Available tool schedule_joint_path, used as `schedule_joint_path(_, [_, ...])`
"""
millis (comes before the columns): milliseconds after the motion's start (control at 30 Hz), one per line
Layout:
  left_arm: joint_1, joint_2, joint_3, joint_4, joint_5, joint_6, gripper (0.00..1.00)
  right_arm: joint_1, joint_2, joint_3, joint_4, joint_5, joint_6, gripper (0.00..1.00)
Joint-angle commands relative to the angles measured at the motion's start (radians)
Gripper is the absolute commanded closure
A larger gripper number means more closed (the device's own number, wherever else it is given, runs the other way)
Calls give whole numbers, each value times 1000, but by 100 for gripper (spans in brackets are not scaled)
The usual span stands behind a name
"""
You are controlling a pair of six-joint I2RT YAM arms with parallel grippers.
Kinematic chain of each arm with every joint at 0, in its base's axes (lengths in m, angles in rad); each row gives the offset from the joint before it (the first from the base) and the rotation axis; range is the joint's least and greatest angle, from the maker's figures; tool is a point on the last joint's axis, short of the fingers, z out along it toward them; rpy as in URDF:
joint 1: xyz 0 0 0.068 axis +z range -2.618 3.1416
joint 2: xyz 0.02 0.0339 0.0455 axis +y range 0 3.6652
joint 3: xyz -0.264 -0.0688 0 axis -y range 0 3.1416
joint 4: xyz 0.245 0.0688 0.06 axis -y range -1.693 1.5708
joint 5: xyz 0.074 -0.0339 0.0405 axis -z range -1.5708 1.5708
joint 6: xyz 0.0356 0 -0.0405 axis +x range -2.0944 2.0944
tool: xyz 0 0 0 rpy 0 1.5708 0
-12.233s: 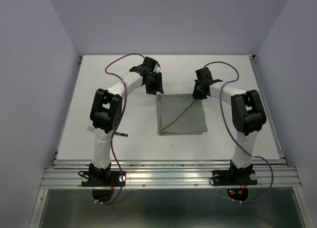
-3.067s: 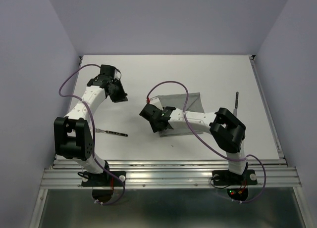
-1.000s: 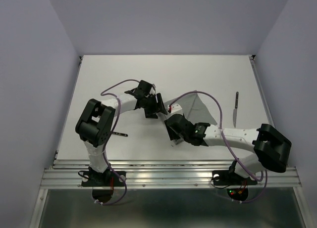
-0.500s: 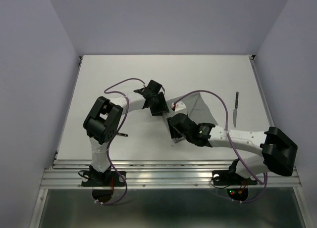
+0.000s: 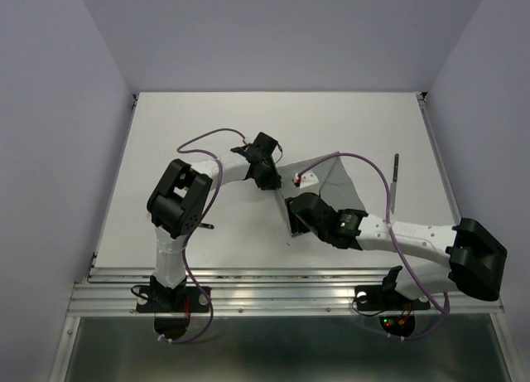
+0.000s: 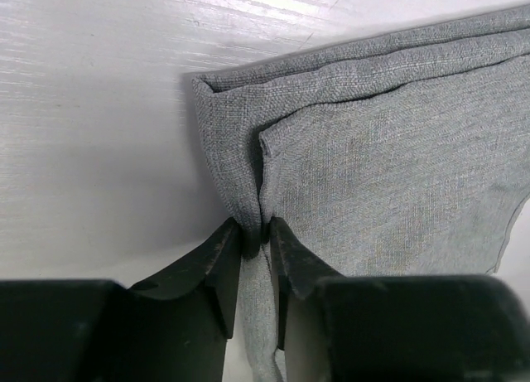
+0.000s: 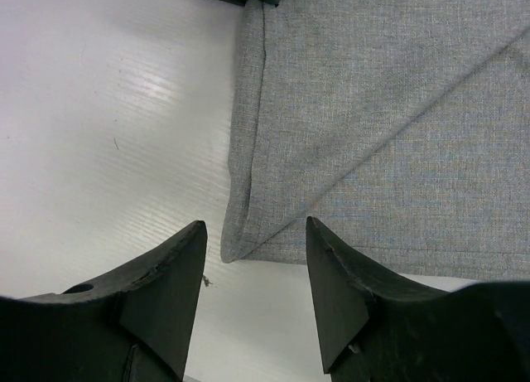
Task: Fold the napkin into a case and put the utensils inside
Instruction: Pick up the upper triangle-folded napkin from the center of the board.
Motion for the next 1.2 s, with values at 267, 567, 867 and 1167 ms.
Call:
schedule_joint_path(267, [-9,13,-11,-33,-21,10,100,8,-6,13,-18,13,12,43])
schedule_joint_path(567, [-7,-13,19,-72,42,34,100,30,129,123,-81,24,-62,44])
schedule_joint_path(867, [3,-66,35,-117,108,49,100,39,261,146,-29,30,-117,42])
schedule_joint_path(1167, [6,-81,36,-120,131,56,100,51,339,172,-42,92,-137,46])
